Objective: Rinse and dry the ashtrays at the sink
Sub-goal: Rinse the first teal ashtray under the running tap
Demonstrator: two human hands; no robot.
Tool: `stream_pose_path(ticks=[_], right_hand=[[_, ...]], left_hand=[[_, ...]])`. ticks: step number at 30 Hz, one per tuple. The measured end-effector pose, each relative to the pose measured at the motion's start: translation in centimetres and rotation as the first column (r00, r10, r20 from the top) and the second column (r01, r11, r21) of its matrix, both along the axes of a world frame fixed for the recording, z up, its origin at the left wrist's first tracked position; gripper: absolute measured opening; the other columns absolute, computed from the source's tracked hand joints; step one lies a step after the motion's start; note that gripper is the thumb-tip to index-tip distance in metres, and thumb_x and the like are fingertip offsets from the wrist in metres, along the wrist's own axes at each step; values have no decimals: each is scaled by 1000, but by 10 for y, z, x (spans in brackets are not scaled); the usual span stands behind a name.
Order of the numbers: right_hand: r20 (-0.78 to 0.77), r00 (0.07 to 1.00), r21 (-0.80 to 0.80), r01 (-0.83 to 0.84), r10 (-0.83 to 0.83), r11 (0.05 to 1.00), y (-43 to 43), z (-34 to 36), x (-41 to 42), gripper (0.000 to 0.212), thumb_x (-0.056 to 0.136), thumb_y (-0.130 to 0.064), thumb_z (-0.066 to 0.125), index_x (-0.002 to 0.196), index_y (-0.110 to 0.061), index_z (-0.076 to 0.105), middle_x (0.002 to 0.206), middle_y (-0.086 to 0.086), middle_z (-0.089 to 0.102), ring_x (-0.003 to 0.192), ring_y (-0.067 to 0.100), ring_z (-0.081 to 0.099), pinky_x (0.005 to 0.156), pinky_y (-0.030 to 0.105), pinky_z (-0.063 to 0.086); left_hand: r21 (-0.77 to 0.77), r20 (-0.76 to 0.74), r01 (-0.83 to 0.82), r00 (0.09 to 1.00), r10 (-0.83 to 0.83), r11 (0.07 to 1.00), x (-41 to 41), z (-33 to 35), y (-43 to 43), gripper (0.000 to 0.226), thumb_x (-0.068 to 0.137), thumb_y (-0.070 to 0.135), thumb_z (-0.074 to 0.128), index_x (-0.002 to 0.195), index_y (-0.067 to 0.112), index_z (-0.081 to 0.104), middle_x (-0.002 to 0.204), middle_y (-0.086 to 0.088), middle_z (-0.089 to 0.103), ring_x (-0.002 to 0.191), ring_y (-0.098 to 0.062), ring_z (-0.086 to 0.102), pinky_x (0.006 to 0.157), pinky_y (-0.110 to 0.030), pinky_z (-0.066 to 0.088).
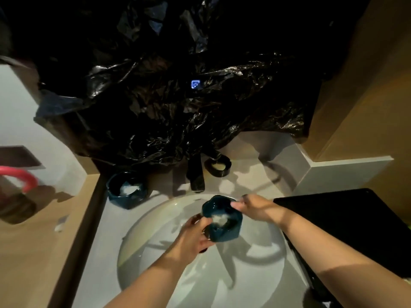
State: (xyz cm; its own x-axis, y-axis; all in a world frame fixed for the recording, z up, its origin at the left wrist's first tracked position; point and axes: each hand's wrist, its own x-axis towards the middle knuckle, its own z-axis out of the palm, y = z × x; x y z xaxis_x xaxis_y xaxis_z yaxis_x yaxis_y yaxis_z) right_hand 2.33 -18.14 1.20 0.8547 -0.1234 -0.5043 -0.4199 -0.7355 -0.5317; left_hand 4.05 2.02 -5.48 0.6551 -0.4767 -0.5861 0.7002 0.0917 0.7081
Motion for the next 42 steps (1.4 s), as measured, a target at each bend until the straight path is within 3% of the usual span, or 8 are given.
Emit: stream_pose_path(ticks=[3,6,8,15,22,30,35,42], right_hand=[[220,966,142,106,-136,984,26,24,30,53,100,-41,37,111,5,60,98,22,67,94,33,63,83,35,46],[11,879,613,370,-476,698,40,43,72,48,98,-46,38,118,-4,50,78,12,65,63,20,61,59,28,43],[-57,853,722,394,-519,569,44,42,93,36,98,-43,42,119,-15,40,71,11,61,50,15,55,49,24,41],[-90,749,722,503,-656,475,47,34,118,27,96,-20,53,73,-7,48,54,5,40,31,9,26,32,16,21],[-107,718,710,539,-688,452,51,43,117,28,96,-17,53,71,-6,49,55,4,38,26,7,23,31,15,16],[-90,665,701,571,-742,427,60,57,123,20,93,-8,52,74,-8,48,54,3,40,22,6,24,33,15,15],[-83,666,681,581,-741,446,60,58,127,12,92,-7,53,81,-7,50,54,4,41,21,5,24,32,13,16],[-38,690,678,549,-723,488,57,53,125,22,94,-16,55,75,-5,53,48,6,50,26,8,28,34,15,23]], left_hand=[[42,29,-78,997,76,996,4,-1,30,33,90,10,63,121,5,55,110,-20,68,96,-35,70,88,-49,55],[31,77,-99,992,97,995,10,7,45,23,92,9,60,115,6,58,100,-17,72,93,-34,71,72,-40,60],[-6,117,-89,989,89,996,13,15,50,15,94,10,58,109,8,60,95,-15,74,94,-35,70,70,-37,59],[-47,167,-91,981,98,995,23,20,56,19,96,12,54,115,10,57,105,-14,72,103,-34,67,80,-38,59],[-30,142,-92,985,95,995,34,21,46,10,95,7,54,102,13,57,100,-11,67,99,-34,65,80,-39,56],[35,83,-60,995,57,998,43,11,31,27,93,9,57,121,10,56,105,-13,67,105,-37,65,99,-51,47],[57,57,-83,995,79,995,45,9,28,35,93,9,56,128,8,51,119,-19,63,105,-38,64,96,-47,50],[71,65,-122,991,118,990,41,13,29,37,94,9,56,130,8,50,114,-17,64,105,-38,63,89,-45,51]])
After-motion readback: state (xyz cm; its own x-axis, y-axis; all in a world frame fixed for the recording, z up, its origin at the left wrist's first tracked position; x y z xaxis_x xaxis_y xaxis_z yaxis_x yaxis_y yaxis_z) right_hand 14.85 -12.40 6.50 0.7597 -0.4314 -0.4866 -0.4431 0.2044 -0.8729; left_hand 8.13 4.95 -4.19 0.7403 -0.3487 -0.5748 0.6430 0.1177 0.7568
